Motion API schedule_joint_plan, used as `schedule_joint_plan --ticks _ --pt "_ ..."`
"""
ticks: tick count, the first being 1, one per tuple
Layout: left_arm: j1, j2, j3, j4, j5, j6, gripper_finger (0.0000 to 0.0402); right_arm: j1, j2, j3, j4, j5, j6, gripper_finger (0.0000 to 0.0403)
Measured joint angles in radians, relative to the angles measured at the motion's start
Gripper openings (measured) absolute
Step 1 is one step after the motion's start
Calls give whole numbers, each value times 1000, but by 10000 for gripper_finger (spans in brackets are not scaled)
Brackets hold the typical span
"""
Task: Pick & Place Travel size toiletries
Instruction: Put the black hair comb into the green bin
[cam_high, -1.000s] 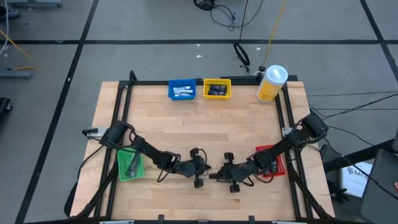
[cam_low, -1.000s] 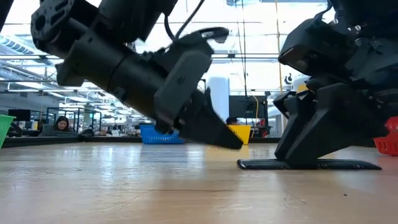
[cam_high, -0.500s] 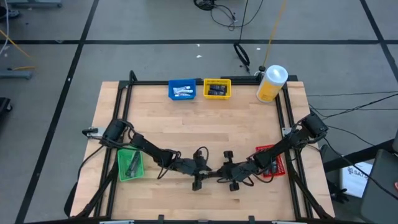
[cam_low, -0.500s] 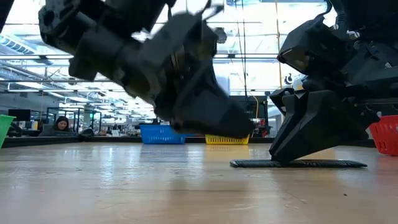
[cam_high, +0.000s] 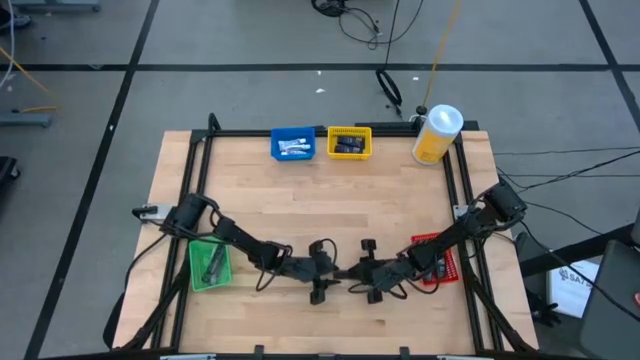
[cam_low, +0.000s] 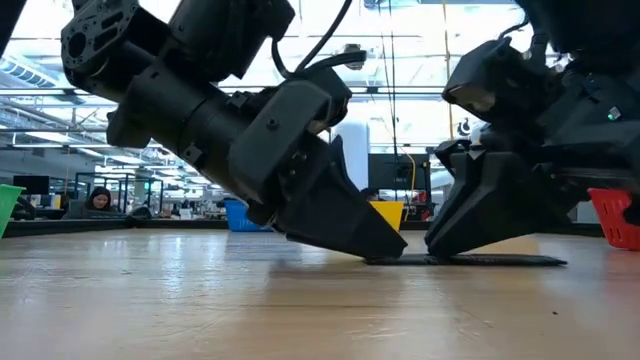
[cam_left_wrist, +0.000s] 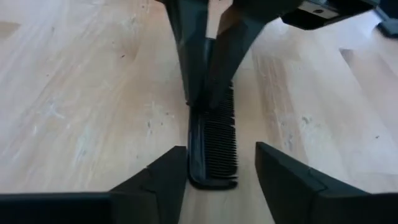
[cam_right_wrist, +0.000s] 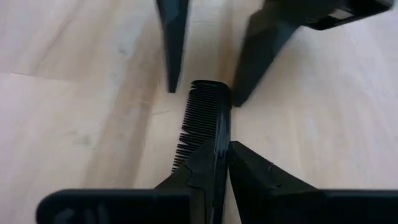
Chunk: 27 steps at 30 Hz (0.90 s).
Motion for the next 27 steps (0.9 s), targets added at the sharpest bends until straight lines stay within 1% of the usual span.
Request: schedule_joint_plan --ticks 3,9,13,16,20,22,25,27 --pt "-5 0 1 -39 -13 20 161 -1 1 -1 16 27 -2 38" --pt "-2 0 2 -70 -50 18 102 0 -3 -1 67 28 -45 38" --pt "1 -1 2 -82 -54 25 72 0 -43 -1 69 29 -59 38" --pt "1 -1 1 -76 -66 57 52 0 -97 0 51 27 -32 45" --pt "0 -19 0 -94 -88 106 25 0 -175 1 -60 26 36 74" --pt "-3 -32 -2 -111 -118 128 10 0 -204 1 -120 26 87 94" --pt "-14 -72 -3 -165 -209 158 3 -1 -222 0 -203 26 175 128" --pt "-25 -101 -6 -220 -283 164 7 -6 -219 -20 -200 21 237 149"
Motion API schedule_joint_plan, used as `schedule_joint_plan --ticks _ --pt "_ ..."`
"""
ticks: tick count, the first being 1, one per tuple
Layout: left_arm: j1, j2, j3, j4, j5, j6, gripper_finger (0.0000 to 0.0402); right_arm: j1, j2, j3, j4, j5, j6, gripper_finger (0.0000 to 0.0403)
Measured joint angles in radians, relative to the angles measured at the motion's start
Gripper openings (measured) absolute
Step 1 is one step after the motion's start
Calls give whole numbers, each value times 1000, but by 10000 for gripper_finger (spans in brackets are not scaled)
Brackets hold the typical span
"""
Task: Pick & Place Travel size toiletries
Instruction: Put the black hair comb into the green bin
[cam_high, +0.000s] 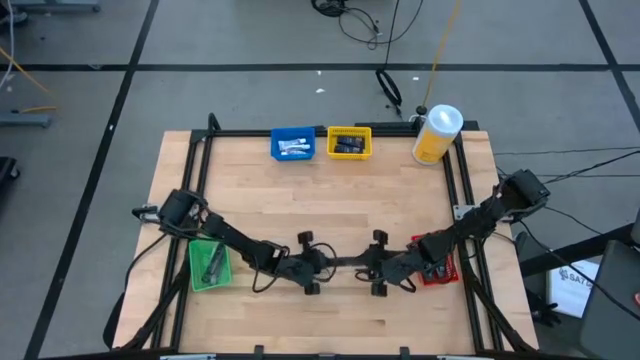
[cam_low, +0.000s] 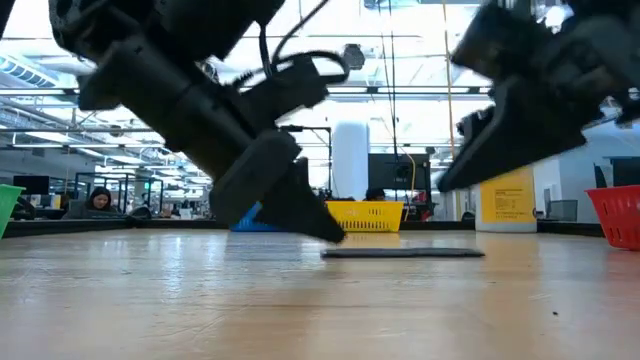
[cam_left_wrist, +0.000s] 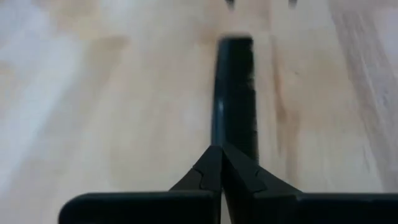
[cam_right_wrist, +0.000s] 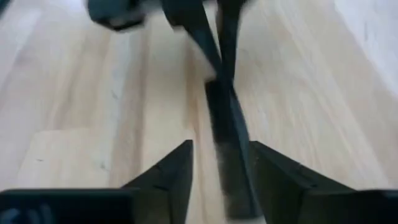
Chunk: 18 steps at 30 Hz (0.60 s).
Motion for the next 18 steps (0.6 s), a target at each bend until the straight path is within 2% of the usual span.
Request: schedule_joint_plan --ticks 3,6,9,11,18 --pt "-15 -47 0 -33 -47 -28 6 -23 16 -49 25 -48 53 179" --pt "-16 -62 3 24 62 -34 2 -58 14 -115 114 -58 93 209" --pt "-2 -35 4 126 202 -15 4 -109 14 -184 250 -153 111 239" --pt "13 -9 4 160 257 -12 2 -146 15 -217 339 -227 130 254" --pt "57 68 5 158 241 -32 1 -209 14 -233 367 -366 164 272"
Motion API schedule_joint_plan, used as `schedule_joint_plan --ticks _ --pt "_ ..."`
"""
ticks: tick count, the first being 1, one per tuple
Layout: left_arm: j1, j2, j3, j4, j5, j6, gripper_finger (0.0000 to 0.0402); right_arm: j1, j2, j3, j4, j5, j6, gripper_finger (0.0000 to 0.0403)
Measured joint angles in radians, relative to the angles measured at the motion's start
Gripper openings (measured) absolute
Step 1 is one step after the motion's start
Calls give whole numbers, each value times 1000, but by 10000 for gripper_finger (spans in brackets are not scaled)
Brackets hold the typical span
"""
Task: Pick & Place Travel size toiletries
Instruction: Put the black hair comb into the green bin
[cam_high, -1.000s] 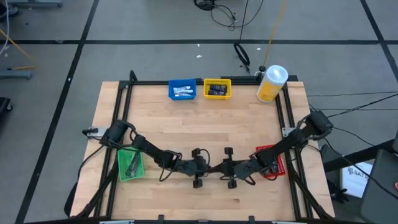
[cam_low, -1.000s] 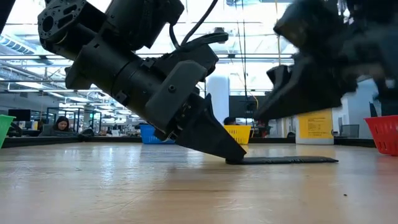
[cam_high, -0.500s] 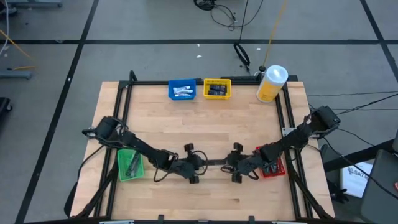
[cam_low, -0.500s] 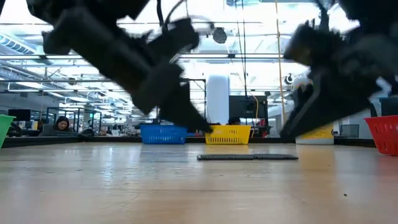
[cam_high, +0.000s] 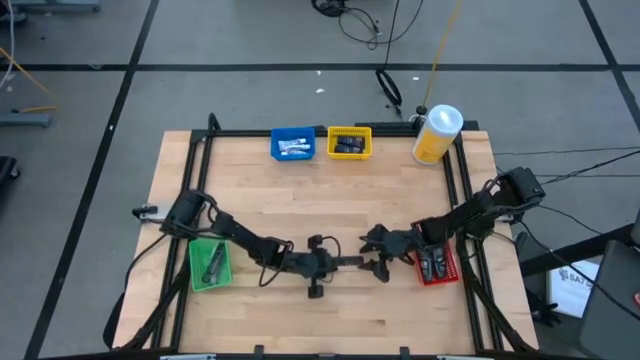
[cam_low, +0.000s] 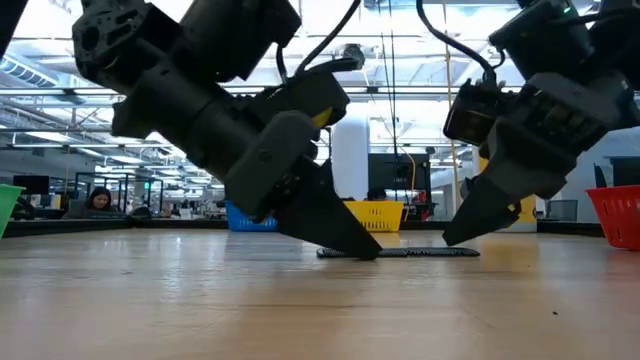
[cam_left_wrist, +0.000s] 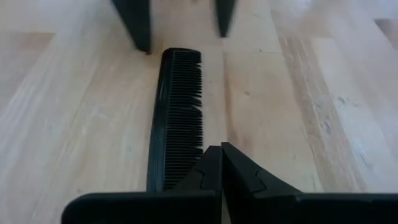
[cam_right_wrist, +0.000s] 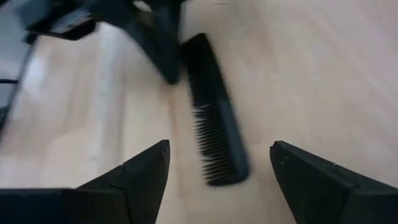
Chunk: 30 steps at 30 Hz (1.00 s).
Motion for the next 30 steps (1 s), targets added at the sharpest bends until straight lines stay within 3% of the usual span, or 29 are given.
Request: schedule_joint_plan --ticks 9,20,30 --pt "46 48 4 -20 40 -65 4 1 17 2 7 -29 46 266" --pt "55 78 3 6 48 -92 6 0 200 18 267 -96 65 265" --pt "55 78 1 15 47 -93 3 1 215 100 231 -140 47 265"
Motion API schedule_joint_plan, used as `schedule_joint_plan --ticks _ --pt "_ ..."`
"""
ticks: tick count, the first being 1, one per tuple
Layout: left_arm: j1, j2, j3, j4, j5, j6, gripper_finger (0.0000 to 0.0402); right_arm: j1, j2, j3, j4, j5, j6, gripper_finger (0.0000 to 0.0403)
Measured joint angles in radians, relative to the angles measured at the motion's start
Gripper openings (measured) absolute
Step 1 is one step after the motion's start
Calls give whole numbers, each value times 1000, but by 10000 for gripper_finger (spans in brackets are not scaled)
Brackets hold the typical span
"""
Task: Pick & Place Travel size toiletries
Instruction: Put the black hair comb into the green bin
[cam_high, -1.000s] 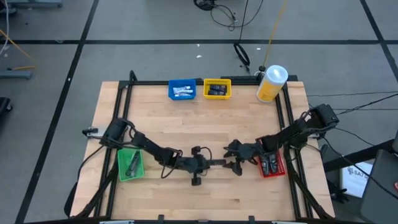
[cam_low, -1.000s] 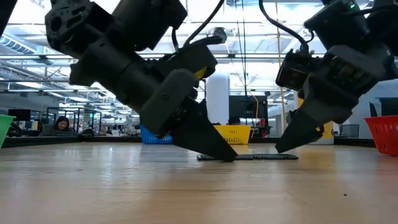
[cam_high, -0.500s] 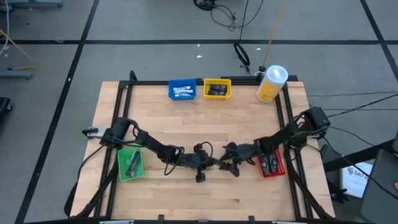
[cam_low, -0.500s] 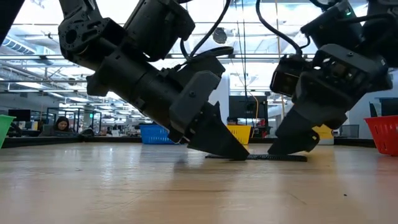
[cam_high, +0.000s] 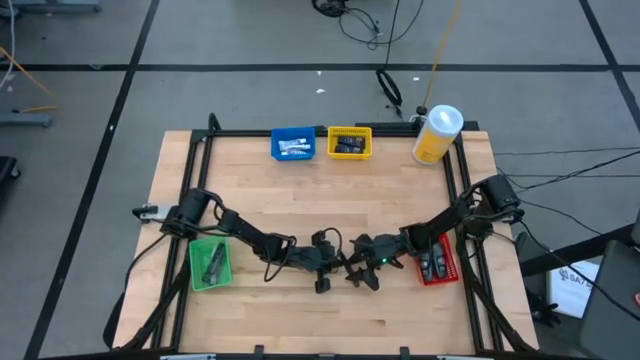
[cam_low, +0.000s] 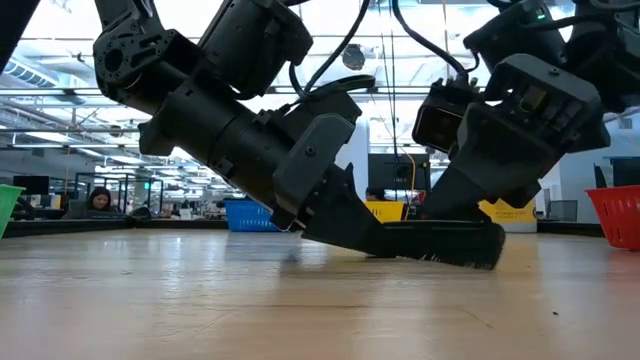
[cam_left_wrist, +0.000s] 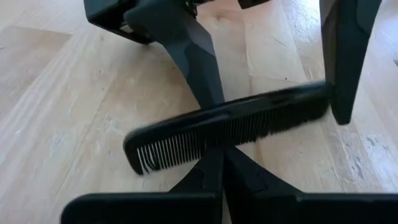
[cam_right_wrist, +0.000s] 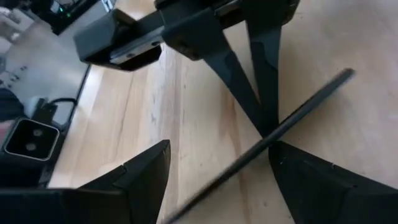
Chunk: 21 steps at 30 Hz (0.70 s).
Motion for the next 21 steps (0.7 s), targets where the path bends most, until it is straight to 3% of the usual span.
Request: schedule_joint_plan --ticks 5,11,17,21 --pt "0 1 0 9 -1 -3 9 1 -3 25 -98 75 -28 243" --pt "0 -14 -2 32 -1 -5 3 1 -2 24 -104 114 -39 152" --pt "-15 -139 -9 -55 0 3 10 -1 -17 23 -95 122 -59 51" --pt "-34 -270 -9 -166 5 8 4 0 -48 24 -79 121 -112 9"
